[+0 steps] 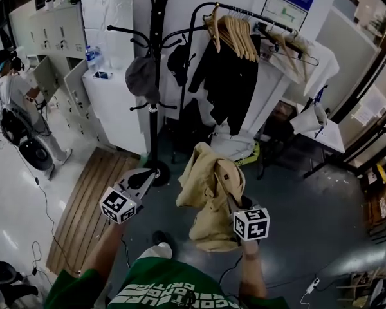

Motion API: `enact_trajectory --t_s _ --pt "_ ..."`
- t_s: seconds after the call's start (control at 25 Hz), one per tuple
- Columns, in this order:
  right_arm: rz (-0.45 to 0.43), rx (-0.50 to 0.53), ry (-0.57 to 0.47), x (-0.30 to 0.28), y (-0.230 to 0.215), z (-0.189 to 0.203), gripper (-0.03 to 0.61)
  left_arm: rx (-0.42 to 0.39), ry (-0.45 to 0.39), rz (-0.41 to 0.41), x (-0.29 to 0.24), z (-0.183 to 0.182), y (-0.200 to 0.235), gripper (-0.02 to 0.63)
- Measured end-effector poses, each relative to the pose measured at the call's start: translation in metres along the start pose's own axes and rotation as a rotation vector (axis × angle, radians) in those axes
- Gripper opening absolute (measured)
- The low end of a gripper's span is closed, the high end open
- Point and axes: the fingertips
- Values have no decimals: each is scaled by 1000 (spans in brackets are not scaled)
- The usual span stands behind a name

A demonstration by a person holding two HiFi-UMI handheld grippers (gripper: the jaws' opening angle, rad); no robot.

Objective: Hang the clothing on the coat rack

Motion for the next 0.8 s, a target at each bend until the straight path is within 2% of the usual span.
enact_trajectory --t_s 0.36,0.8 --pt "-14 -3 10 -41 -8 -25 72 -5 14 -15 -20 -1 42 3" --pt "-82 33 -11 -76 -26 -59 72 -4 40 -81 -36 0 62 3"
Point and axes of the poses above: the fingertips, and each gripper's own axes: x backward along the fingers, y to its left, z out of its underside, and after that the axes turned 3 degrees about y, right-handed
